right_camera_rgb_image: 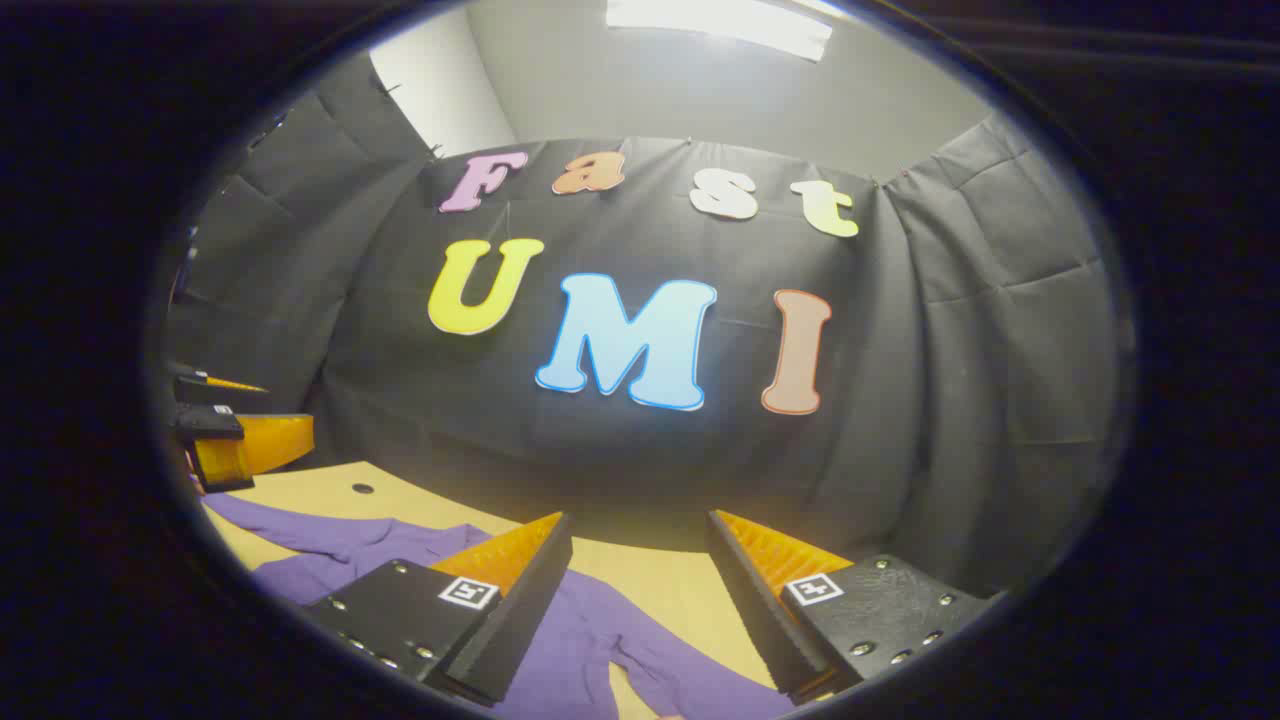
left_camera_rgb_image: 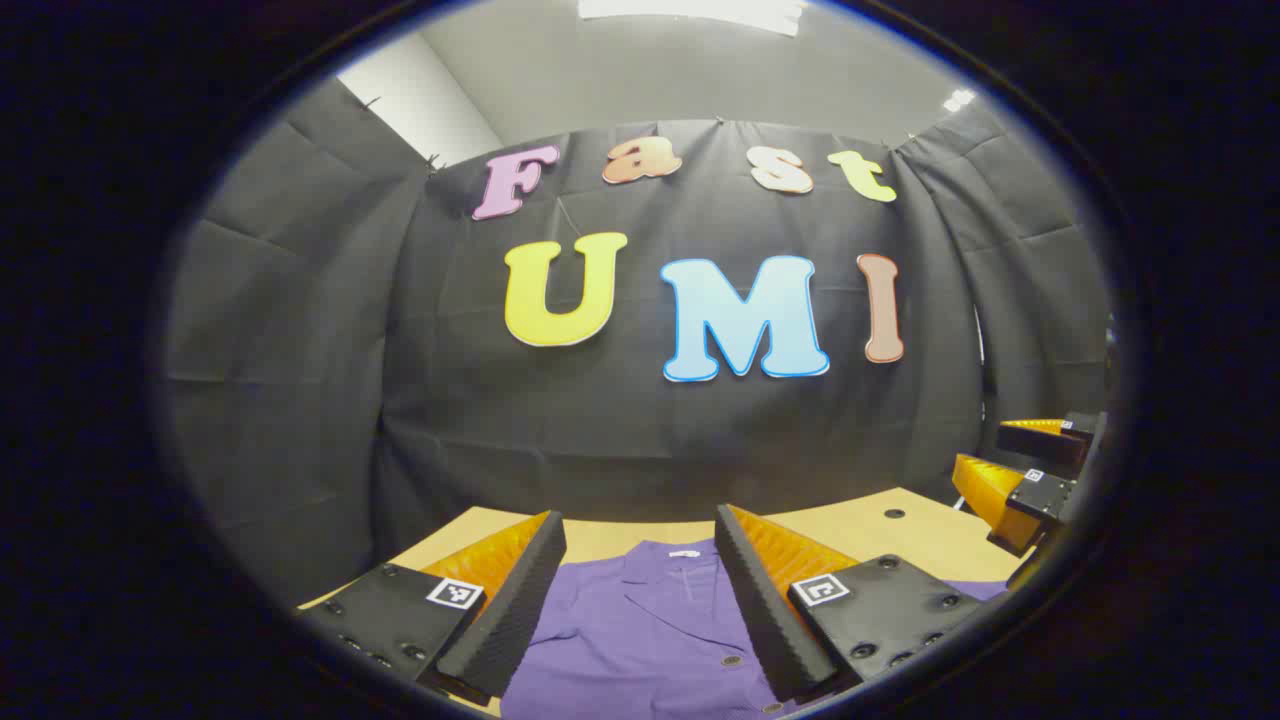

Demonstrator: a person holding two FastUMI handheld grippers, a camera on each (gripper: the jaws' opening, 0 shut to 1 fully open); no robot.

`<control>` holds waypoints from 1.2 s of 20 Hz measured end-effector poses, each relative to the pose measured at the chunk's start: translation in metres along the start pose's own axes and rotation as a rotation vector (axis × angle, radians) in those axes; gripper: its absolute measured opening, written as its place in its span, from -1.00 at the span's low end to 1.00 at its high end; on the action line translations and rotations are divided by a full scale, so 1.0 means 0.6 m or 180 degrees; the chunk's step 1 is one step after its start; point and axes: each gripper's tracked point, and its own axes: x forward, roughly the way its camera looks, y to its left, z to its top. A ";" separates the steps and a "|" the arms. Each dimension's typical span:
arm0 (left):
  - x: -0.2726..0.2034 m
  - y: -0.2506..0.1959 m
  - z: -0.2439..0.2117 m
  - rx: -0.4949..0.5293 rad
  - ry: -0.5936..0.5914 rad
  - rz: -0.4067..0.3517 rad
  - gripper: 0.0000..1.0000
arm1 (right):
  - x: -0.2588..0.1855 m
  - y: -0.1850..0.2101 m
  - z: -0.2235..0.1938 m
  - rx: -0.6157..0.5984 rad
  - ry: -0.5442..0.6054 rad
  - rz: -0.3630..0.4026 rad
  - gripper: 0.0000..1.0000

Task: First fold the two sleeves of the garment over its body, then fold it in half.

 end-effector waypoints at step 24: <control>0.012 0.036 -0.007 0.0012 -0.0004 -0.0119 0.89 | -0.032 -0.027 -0.094 0.0183 0.0685 -0.0527 0.78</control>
